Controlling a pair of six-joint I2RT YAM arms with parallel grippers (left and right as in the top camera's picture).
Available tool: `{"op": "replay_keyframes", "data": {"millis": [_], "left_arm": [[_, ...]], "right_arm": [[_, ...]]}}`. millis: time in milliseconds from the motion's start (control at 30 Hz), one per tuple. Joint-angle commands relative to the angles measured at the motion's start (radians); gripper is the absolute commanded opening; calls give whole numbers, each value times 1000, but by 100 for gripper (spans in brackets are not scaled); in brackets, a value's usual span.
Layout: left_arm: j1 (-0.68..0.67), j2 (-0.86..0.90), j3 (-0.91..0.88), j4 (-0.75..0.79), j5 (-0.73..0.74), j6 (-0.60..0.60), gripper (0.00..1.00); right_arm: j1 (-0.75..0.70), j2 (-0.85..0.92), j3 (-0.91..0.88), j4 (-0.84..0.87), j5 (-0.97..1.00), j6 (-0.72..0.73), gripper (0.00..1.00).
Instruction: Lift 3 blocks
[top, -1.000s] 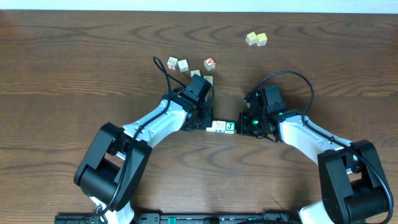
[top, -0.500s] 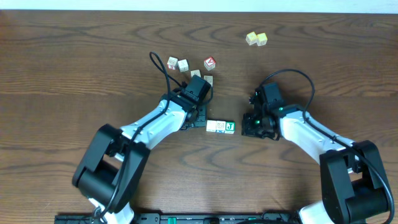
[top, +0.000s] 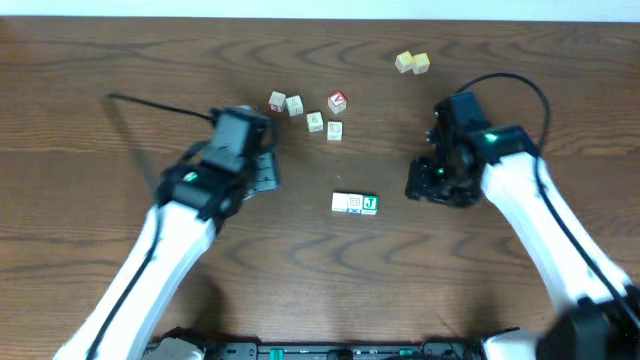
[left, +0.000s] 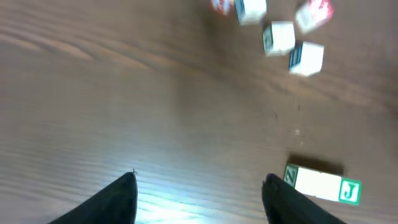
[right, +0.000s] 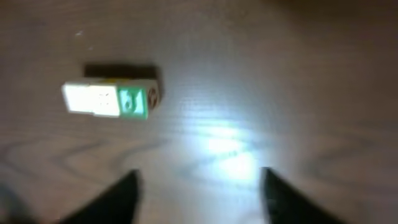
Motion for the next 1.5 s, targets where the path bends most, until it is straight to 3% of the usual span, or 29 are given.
{"op": "replay_keyframes", "data": {"millis": [0, 367, 1133, 1300, 1467], "left_arm": [[23, -100, 24, -40, -13, 6, 72], [23, -169, 24, -70, -13, 6, 74], [23, -169, 24, -70, -13, 6, 74], [23, -169, 24, -70, -13, 6, 74], [23, -169, 24, -70, -13, 6, 74]], "right_arm": [[3, -146, 24, -83, 14, -6, 99], [34, -406, 24, -259, 14, 23, 99], [34, -411, 24, -297, 35, -9, 99], [31, -413, 13, -277, 122, -27, 99], [-56, -537, -115, -52, 133, -155, 99]]}}
